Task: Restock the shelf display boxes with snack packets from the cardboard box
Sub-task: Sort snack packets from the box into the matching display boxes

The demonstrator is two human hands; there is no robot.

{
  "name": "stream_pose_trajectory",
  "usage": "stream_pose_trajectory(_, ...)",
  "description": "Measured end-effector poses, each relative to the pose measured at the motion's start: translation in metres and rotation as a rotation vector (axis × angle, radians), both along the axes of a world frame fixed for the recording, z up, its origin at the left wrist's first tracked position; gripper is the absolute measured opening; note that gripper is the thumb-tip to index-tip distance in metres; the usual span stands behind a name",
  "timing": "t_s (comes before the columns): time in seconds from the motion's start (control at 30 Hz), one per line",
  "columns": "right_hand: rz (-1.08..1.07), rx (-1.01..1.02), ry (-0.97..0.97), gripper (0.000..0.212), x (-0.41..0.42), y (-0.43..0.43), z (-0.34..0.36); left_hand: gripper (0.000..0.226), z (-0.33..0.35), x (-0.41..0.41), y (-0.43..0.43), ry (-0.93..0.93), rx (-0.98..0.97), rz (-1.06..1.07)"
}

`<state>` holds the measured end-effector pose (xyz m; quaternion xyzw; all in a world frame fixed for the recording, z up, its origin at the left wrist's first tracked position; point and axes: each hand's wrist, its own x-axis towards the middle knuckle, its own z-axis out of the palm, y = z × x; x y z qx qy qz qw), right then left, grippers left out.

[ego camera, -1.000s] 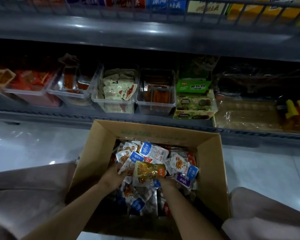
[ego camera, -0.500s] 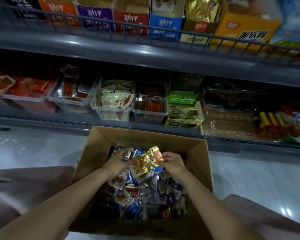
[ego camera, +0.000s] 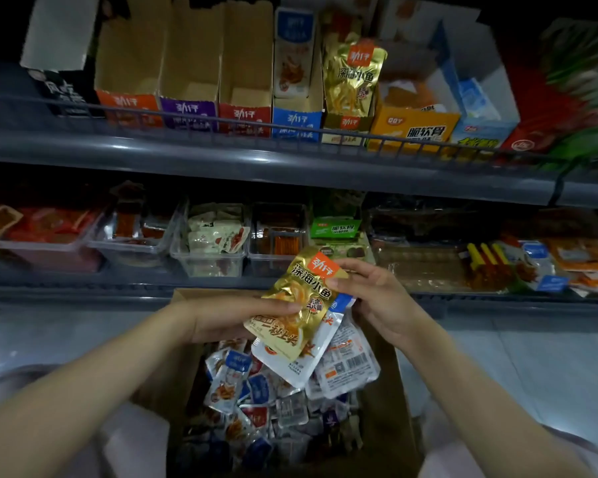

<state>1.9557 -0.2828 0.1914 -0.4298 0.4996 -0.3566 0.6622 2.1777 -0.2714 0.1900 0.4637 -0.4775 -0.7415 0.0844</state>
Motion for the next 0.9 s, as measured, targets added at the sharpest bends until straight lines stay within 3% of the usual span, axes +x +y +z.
stream_pose_trajectory(0.1,-0.122,0.042,-0.123,0.045,0.007,0.001,0.001,0.03,0.008,-0.005,0.004,0.101,0.111,0.103)
stream_pose_trajectory(0.27,-0.299,0.125,-0.155,0.045,0.014,0.001,-0.007,0.03,0.004,-0.021,0.006,0.172,0.205,0.234)
stream_pose_trajectory(0.47,-0.434,0.191,-0.295,0.014,0.025,-0.001,-0.014,0.029,-0.006,-0.034,0.007,0.214,0.209,0.28)
stream_pose_trajectory(0.57,-0.379,0.16,-0.172,0.037,0.032,0.004,-0.018,0.027,-0.01,-0.046,0.015,0.165,0.161,0.28)
stream_pose_trajectory(0.67,-0.195,0.052,0.04,0.065,0.037,0.009,-0.017,0.021,-0.012,-0.047,0.015,0.068,-0.024,0.321)
stream_pose_trajectory(0.77,-0.175,0.054,0.073,0.067,0.037,0.01,-0.017,0.033,-0.008,-0.04,0.012,0.074,-0.123,0.387)
stream_pose_trajectory(0.9,-0.195,0.144,-0.055,0.061,0.031,0.007,-0.014,0.041,0.0,-0.03,0.007,0.229,-0.025,0.494)
